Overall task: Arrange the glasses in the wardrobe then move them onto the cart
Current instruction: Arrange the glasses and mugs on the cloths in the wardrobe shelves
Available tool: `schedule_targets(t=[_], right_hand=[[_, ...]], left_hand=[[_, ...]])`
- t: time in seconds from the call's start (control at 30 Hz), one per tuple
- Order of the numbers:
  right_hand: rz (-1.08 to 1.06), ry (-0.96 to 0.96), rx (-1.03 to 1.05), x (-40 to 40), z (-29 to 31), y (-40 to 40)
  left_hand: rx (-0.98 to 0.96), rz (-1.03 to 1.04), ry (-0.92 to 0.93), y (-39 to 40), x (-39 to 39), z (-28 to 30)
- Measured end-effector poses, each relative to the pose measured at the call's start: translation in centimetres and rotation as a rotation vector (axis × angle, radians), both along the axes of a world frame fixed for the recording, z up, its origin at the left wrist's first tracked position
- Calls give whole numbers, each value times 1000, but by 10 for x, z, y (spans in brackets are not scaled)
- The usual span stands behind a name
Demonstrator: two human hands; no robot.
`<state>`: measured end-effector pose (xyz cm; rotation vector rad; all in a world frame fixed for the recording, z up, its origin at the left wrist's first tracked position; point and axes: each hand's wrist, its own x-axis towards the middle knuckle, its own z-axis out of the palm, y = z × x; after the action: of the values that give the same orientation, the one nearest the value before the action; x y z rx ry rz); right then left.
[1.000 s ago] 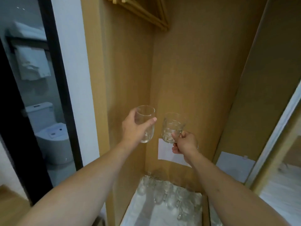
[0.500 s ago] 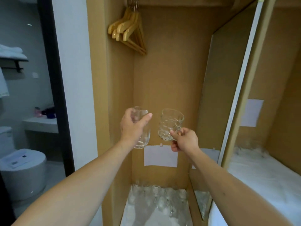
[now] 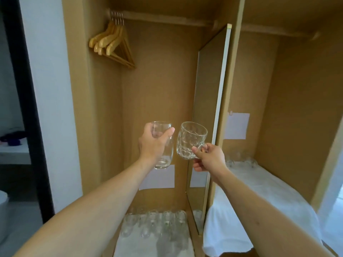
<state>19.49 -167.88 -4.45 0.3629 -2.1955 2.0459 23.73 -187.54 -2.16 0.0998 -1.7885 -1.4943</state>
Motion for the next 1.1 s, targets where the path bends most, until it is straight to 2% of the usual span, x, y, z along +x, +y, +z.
schedule_targets(t=[0.67,1.1], right_hand=[[-78,-90,-2,-10,-29,269],[-123,-160,71,-41,-53,333]], left_hand=[[65,-137,-53,251,-28,-18],[83,-155,-113,316,-65,-44]])
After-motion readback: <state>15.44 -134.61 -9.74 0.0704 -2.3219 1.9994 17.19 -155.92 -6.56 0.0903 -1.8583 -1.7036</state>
